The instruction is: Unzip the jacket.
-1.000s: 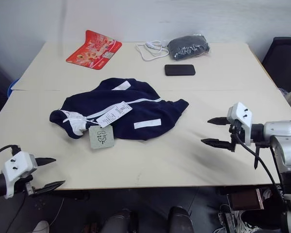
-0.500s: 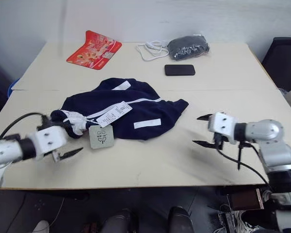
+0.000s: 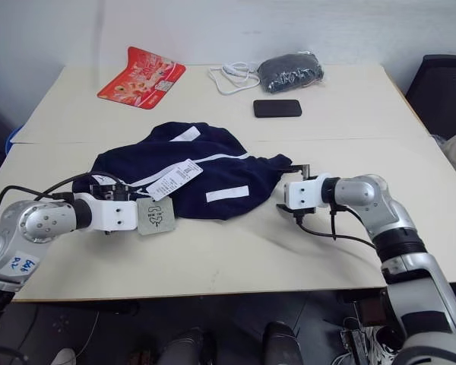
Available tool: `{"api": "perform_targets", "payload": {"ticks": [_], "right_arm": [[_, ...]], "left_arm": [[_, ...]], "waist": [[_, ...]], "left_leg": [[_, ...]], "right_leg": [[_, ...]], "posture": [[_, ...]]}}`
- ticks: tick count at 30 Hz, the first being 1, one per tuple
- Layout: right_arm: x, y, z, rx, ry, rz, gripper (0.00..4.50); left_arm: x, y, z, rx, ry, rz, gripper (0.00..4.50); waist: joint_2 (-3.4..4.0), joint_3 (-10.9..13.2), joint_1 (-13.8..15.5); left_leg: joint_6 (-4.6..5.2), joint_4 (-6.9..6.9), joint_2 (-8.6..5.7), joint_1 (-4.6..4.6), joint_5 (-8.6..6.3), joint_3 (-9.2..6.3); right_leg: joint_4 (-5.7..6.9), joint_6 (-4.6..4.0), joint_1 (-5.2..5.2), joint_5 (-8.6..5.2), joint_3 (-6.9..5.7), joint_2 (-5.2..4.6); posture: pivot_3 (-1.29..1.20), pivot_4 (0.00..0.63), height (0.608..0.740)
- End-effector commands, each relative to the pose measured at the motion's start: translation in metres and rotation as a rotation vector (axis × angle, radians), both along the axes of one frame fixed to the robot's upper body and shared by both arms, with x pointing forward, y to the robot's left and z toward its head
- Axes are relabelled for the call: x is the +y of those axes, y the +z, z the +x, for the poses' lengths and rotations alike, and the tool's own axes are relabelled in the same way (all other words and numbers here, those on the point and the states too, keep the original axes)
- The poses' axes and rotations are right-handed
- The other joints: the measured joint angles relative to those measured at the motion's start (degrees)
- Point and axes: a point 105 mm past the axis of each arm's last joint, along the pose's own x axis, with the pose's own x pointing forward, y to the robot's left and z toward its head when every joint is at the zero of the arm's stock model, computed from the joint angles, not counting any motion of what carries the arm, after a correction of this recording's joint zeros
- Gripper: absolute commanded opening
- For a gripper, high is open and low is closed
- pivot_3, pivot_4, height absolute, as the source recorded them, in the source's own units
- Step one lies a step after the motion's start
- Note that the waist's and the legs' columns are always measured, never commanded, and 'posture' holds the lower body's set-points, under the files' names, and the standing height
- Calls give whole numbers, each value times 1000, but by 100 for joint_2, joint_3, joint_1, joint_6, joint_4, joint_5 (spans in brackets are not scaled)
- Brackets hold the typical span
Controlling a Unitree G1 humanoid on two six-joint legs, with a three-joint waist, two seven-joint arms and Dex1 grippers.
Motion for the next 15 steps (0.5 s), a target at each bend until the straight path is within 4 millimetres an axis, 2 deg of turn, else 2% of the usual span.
{"api": "perform_targets", "payload": {"ticks": [1,5,8,9,13,15], "right_arm": [[9,10,8,-70,16,7,4500],[25,12,15,-105,36,10,4500],[33,12,17,-114,56,12,3825],[34,12,18,-117,62,13,3579],[33,10,18,-118,83,-27,2240],[27,13,19,-121,82,-42,1422]], "left_arm": [[3,9,1,-26,-5,15,2422],[9,8,-2,-18,14,13,1143],[12,8,-4,-17,24,7,194],[14,8,-5,-15,27,7,0],[23,6,-7,-11,42,31,0],[27,5,-9,-3,45,47,0]], "waist": [[0,0,-7],[1,0,-19],[2,1,-41],[2,1,-44],[3,1,-61],[3,1,-81]], "left_leg": [[0,0,0,0,0,-1],[-1,1,2,1,1,-3],[-2,-1,3,2,1,-3],[-2,-2,3,1,1,-4],[-1,-1,3,1,1,-7],[-2,-2,4,1,1,-8]], "right_leg": [[0,0,0,0,0,0],[5,0,-1,0,1,0],[6,-1,-2,-1,1,1],[6,-1,-2,-1,-1,1],[5,-1,-2,-1,1,1],[6,-2,-2,-1,0,1]], "posture": [[0,150,740],[0,150,740],[0,150,740],[0,150,740],[0,150,740],[0,150,740]]}}
